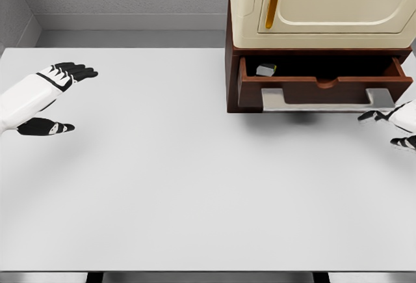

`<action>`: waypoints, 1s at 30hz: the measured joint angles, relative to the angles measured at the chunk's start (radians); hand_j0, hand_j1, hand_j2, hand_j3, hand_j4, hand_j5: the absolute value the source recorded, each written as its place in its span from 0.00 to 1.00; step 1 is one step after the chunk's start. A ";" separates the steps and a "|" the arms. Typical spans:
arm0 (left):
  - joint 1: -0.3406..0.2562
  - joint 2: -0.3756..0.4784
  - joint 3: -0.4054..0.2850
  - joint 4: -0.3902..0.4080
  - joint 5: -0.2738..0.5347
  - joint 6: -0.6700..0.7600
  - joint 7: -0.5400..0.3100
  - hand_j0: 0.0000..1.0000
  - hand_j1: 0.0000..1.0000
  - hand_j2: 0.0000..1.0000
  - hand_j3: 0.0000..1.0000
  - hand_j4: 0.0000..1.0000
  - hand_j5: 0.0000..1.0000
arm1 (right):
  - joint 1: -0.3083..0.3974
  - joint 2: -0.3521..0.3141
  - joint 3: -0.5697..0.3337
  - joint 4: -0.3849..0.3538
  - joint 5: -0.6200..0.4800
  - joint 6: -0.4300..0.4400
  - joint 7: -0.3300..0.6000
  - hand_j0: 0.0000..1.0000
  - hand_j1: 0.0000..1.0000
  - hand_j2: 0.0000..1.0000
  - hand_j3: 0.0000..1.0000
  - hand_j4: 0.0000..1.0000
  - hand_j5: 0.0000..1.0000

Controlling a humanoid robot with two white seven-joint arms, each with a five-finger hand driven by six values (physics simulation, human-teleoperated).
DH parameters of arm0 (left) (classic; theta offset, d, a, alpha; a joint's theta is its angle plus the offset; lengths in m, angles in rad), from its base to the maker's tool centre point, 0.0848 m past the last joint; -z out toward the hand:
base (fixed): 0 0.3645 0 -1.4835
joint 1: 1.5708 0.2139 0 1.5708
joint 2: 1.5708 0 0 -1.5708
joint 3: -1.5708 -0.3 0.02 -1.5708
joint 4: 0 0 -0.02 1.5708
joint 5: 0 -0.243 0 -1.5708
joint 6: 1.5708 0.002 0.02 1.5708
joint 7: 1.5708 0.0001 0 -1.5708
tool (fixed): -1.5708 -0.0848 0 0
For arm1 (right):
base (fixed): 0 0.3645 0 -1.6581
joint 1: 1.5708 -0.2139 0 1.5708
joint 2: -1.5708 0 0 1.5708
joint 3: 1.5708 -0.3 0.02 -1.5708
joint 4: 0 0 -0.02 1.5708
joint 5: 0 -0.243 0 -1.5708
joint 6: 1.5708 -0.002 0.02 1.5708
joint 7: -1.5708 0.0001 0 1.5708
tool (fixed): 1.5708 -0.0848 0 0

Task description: Put the switch into the drawer with left arm, and close the drawer with right arm

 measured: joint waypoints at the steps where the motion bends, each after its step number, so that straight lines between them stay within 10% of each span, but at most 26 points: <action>1: 0.000 0.000 0.000 0.000 0.000 0.000 0.000 1.00 1.00 1.00 1.00 1.00 1.00 | -0.006 0.003 0.012 0.008 -0.006 0.001 -0.002 0.79 0.79 0.79 0.79 0.79 0.79; 11: 0.000 -0.004 -0.001 0.000 0.000 0.000 0.000 1.00 1.00 1.00 1.00 1.00 1.00 | 0.011 -0.013 0.044 0.020 -0.032 0.003 -0.013 0.83 0.83 0.83 0.83 0.83 0.83; 30: 0.000 -0.005 -0.001 0.002 -0.002 0.000 0.000 1.00 1.00 1.00 1.00 1.00 1.00 | 0.107 -0.075 0.025 -0.269 -0.070 0.003 -0.019 0.69 0.69 0.69 0.69 0.69 0.69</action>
